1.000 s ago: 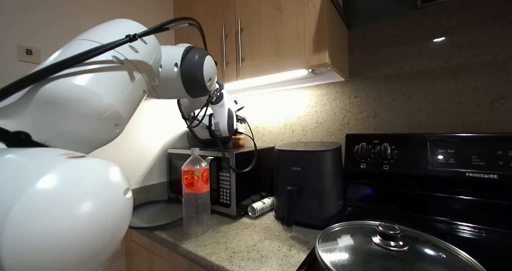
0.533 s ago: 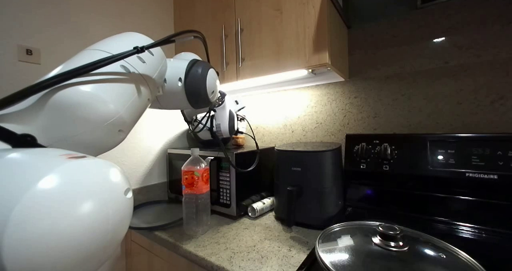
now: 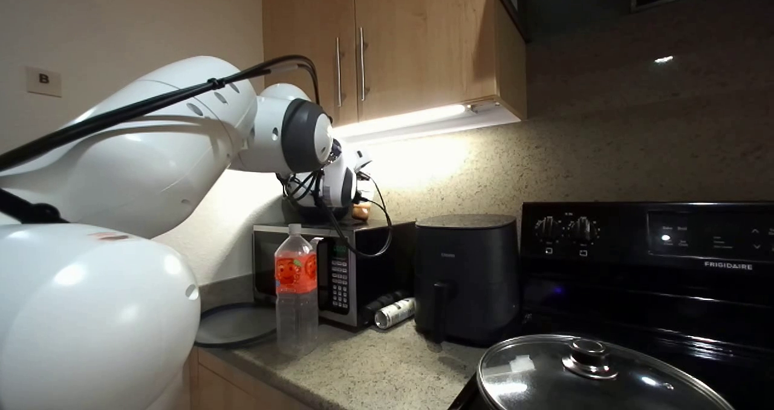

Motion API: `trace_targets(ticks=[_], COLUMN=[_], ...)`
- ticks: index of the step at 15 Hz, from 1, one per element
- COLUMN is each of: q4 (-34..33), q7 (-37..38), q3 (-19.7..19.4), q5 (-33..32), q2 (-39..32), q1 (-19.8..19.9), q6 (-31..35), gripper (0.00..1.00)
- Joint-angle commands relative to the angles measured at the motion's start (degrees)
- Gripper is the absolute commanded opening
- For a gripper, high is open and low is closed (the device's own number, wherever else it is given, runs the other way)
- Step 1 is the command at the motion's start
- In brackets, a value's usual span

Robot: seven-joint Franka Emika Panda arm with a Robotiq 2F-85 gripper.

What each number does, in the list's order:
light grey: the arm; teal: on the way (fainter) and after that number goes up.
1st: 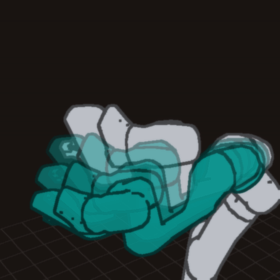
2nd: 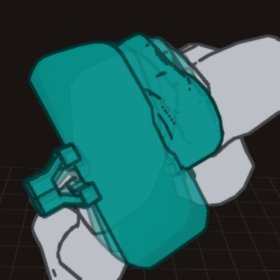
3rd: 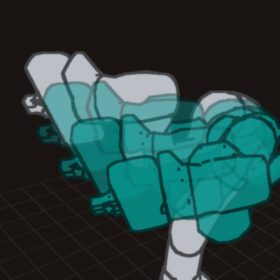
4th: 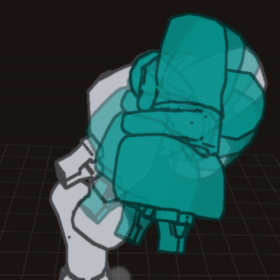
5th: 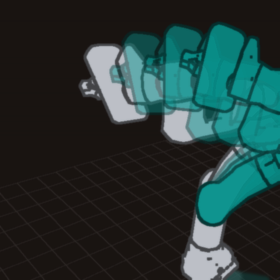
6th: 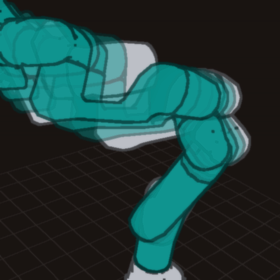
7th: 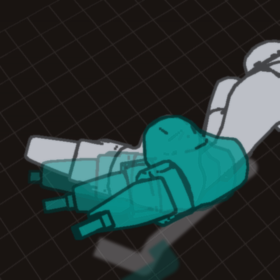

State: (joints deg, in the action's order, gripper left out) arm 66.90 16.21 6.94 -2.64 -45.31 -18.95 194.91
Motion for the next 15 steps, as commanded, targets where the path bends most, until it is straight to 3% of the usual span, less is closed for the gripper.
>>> trace_targets(ticks=[1,3,6,7,12,15], q4=[-0.30,0.09,1.27,1.60,3.00,2.95], q7=[-3.28,-3.06,0.81,-2.32,-1.67,-1.53], q3=[0.71,-0.11,-2.65,-1.68,-2.53,-2.77], q5=[3.91,5.01,3.36,5.48,6.36,6.47], q2=[0.61,1.10,2.41,2.83,4.88,5.29], q1=[-0.32,-0.76,-1.71,-1.53,-2.45,-2.74], q6=[-2.88,-4.35,-7.49,-8.26,-11.45,-12.77], gripper=[0.44,0.41,0.58,0.66,0.97,1.00])
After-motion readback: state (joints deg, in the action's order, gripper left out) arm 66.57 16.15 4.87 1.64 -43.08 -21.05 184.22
